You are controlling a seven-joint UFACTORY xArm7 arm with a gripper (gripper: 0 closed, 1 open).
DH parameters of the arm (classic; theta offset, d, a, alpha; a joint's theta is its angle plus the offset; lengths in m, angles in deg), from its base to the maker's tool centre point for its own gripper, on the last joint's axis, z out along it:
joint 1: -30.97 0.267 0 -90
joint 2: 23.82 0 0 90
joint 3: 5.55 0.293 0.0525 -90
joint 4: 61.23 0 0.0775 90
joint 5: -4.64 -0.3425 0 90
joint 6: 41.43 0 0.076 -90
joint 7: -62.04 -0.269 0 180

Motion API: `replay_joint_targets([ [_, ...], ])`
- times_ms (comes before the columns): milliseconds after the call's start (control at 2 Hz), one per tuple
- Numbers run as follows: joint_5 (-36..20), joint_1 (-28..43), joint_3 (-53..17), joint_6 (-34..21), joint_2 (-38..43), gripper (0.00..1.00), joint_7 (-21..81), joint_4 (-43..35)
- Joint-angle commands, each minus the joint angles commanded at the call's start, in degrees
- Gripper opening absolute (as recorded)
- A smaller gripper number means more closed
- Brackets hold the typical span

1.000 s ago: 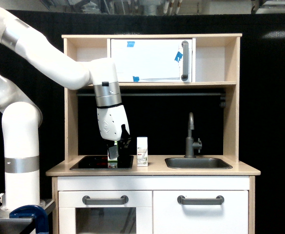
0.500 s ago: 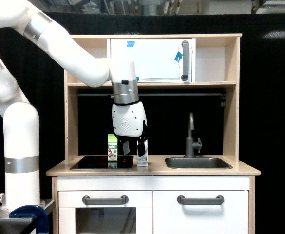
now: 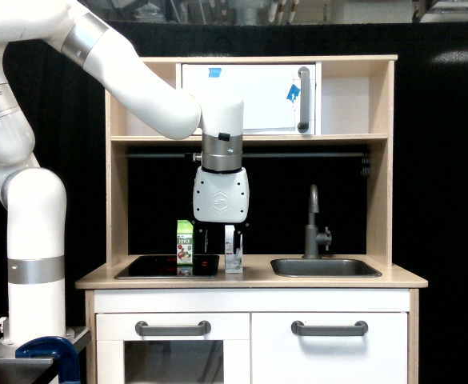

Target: Put the white box into the sink

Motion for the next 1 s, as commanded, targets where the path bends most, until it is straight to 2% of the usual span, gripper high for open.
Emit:
replay_joint_targets([
  [500,-13.5,3.9,-9.0,-5.6,3.4,1.00,11.3,-2.8],
  [1000,-16.3,4.7,-10.2,-6.0,6.1,1.00,12.6,-4.3],
])
